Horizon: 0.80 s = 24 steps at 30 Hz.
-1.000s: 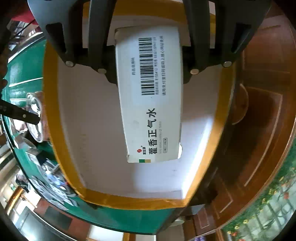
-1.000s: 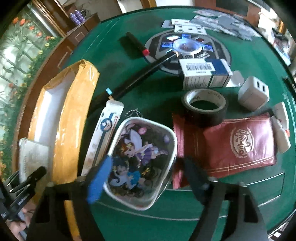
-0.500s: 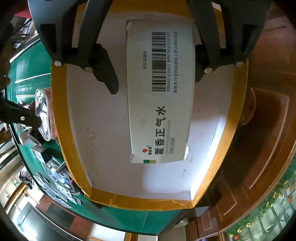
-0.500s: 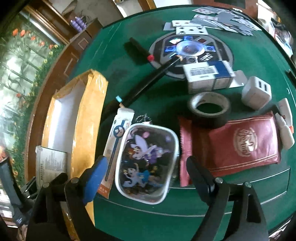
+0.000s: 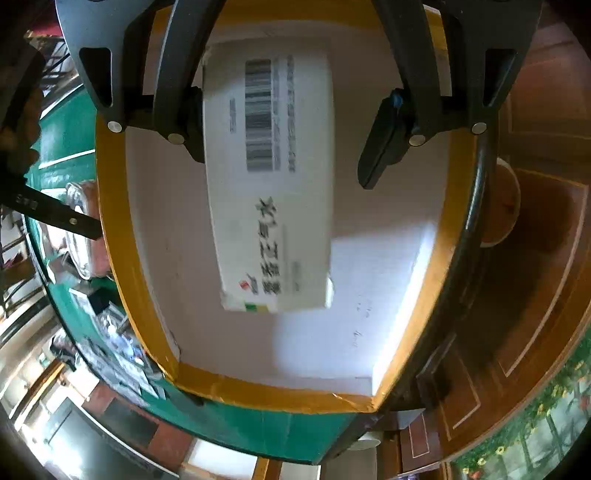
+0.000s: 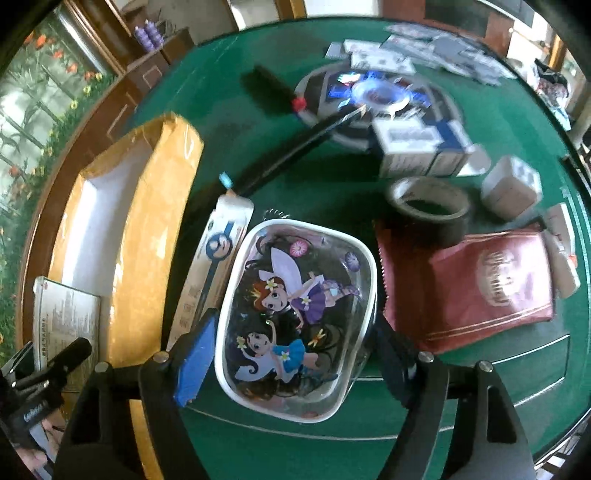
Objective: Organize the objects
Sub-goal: 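Carry the clear fairy box into the yellow tray and open the right tool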
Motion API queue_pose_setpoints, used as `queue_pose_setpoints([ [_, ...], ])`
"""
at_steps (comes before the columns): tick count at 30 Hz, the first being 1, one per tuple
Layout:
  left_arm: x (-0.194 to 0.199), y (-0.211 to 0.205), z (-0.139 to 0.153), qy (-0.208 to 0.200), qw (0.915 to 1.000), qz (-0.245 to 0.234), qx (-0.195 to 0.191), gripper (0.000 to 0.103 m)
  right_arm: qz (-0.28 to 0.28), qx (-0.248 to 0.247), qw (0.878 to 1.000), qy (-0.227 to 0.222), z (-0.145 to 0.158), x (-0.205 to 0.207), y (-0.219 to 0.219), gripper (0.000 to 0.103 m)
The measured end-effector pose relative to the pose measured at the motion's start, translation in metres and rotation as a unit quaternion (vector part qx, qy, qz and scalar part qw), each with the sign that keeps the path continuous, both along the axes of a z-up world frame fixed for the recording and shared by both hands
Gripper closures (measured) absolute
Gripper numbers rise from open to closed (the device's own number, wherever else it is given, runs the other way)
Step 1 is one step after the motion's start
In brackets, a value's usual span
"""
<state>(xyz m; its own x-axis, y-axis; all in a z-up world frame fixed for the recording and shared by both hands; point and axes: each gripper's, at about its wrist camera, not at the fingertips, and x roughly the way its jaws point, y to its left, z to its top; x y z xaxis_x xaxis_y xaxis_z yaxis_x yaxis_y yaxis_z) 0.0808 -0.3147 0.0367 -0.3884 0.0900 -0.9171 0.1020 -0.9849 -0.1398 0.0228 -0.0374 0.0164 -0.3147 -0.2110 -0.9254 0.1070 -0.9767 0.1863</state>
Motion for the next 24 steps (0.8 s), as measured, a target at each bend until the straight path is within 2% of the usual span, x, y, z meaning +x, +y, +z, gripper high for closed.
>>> queue_pose_setpoints([
  [2, -0.004, -0.005, 0.0, 0.002, 1.0, 0.001, 0.006, 0.039, -0.007, -0.009, 1.0, 0.015, 0.011, 0.001, 0.005, 0.025],
  [4, -0.012, -0.011, -0.001, -0.004, 0.9999, 0.006, 0.01, 0.053, -0.013, -0.019, 0.999, 0.029, 0.022, -0.001, 0.006, 0.025],
  [7, -0.027, -0.017, 0.0, -0.001, 0.9998, 0.009, 0.018, 0.061, -0.014, -0.041, 0.998, 0.054, 0.044, -0.009, -0.001, 0.025],
  [14, -0.06, -0.036, 0.008, 0.015, 0.9995, 0.013, 0.024, 0.062, 0.03, -0.087, 0.992, 0.091, 0.077, -0.018, -0.047, 0.025],
  [18, -0.086, -0.048, 0.014, 0.025, 0.9992, 0.018, 0.027, 0.062, 0.06, -0.12, 0.986, 0.095, 0.084, -0.029, -0.078, 0.025],
  [21, -0.105, -0.056, 0.018, 0.032, 0.9989, 0.021, 0.027, 0.062, 0.083, -0.182, 0.977, 0.07, 0.077, -0.043, -0.1, 0.025],
  [23, -0.117, -0.059, 0.018, 0.032, 0.9987, 0.026, 0.032, 0.062, 0.095, -0.236, 0.966, 0.035, 0.063, -0.058, -0.114, 0.025],
  [24, -0.122, -0.06, 0.018, 0.032, 0.9985, 0.027, 0.034, 0.062, 0.098, -0.245, 0.964, 0.025, 0.057, -0.064, -0.12, 0.025],
])
